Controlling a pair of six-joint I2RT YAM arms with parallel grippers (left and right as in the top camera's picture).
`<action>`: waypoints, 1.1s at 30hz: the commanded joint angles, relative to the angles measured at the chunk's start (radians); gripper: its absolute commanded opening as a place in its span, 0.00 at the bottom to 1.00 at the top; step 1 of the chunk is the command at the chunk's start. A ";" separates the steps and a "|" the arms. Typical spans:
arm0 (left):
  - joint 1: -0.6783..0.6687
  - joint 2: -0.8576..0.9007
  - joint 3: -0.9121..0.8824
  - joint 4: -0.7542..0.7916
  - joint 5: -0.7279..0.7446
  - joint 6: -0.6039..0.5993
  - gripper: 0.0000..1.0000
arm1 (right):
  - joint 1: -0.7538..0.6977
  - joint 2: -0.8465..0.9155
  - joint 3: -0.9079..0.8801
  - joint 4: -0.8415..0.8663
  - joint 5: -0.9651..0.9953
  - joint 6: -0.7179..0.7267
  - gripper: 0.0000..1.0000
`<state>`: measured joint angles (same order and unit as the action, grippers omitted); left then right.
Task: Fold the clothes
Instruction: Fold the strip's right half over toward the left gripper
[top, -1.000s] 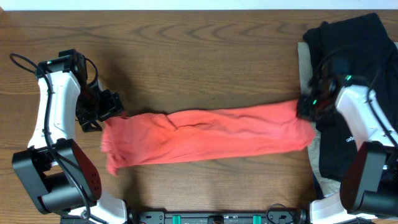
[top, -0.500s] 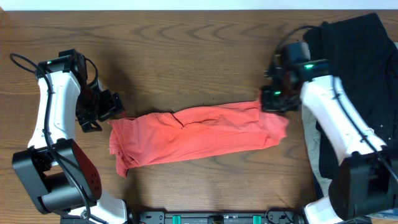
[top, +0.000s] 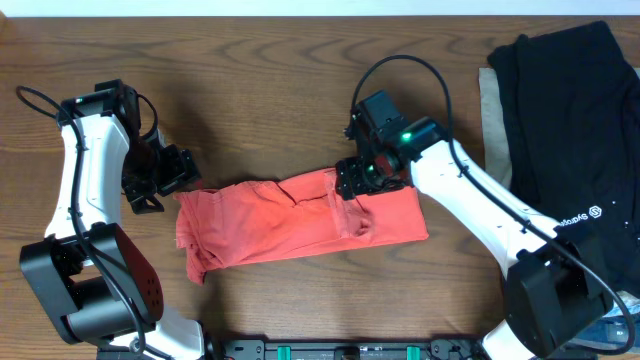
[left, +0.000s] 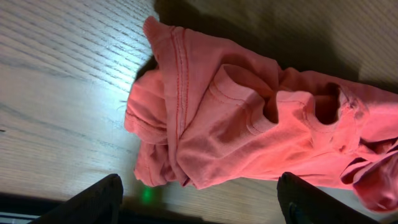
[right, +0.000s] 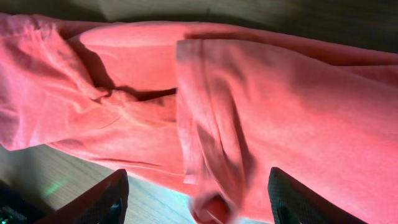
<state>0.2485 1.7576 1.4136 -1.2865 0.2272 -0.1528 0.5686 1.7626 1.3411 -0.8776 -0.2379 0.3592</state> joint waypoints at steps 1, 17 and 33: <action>0.003 -0.002 -0.003 -0.014 -0.050 0.010 0.88 | 0.001 0.001 -0.003 -0.013 0.025 0.007 0.69; 0.002 0.004 -0.194 0.101 -0.080 0.010 0.98 | -0.150 0.001 -0.003 -0.193 0.223 0.018 0.70; 0.002 0.004 -0.433 0.386 0.028 0.010 0.06 | -0.168 0.001 -0.003 -0.223 0.249 0.006 0.70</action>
<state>0.2485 1.7607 0.9863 -0.9051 0.2417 -0.1528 0.4217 1.7626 1.3403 -1.0904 -0.0231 0.3634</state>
